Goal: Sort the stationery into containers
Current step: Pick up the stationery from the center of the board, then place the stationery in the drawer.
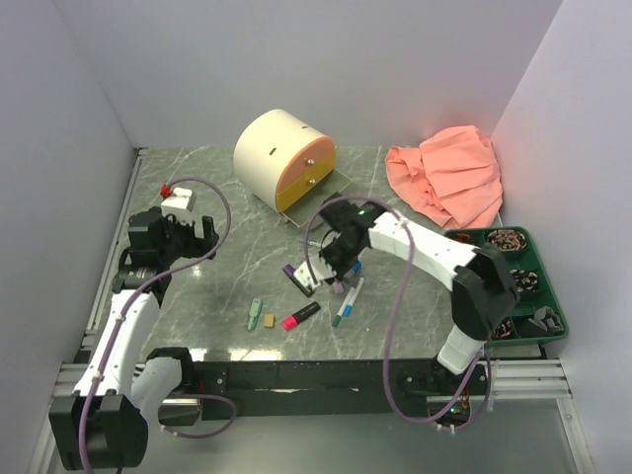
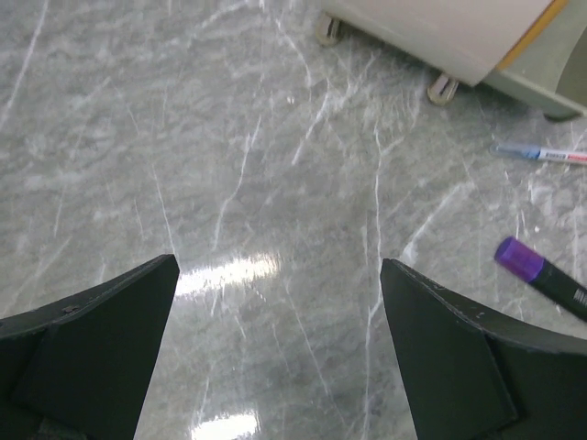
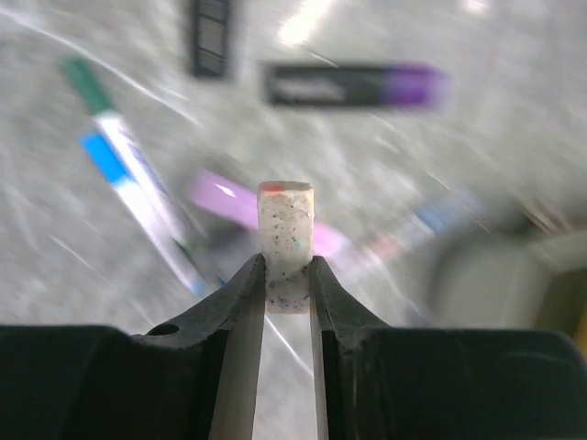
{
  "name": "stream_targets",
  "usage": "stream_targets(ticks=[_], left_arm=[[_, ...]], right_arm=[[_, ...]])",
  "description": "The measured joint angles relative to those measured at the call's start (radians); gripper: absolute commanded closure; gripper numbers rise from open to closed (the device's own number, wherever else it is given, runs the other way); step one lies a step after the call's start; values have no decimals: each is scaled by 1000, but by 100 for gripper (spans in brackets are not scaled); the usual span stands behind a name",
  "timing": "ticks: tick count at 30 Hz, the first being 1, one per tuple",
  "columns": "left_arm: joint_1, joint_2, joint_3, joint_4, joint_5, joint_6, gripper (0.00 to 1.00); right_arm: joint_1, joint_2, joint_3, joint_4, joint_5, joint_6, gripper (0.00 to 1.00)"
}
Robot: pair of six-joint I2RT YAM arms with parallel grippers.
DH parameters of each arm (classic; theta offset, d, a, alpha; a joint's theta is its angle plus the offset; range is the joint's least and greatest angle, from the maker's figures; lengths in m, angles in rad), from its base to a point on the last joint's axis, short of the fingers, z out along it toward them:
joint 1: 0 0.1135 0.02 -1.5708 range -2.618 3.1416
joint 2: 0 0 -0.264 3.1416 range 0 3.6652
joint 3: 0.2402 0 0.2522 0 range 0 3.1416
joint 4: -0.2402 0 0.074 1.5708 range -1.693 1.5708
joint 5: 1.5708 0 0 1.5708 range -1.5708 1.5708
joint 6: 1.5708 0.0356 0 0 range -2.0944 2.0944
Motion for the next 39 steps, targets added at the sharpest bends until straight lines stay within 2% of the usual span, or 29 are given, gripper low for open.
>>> stream_targets(ticks=[6,11,17,23,30,33,39], left_arm=[[0,104,101,43,2,2,1],[1,193,197,74,-2,7,0],[3,225,225,92,-2,6,0],[12,229,225,91,-1,-8,1],[34,245,225,89,-1,-22,1],[35,251,225,89,-1,-26,1],[35,254,225,89,3,-36,1]], right_arm=[[-72,-34,146,-14,31,55,84],[-143,85,318,-4,66,97,85],[-192,235,491,24,101,117,85],[-198,322,559,48,119,119,85],[-198,357,561,107,125,131,73],[-198,362,558,148,127,148,59],[-197,346,478,254,133,185,52]])
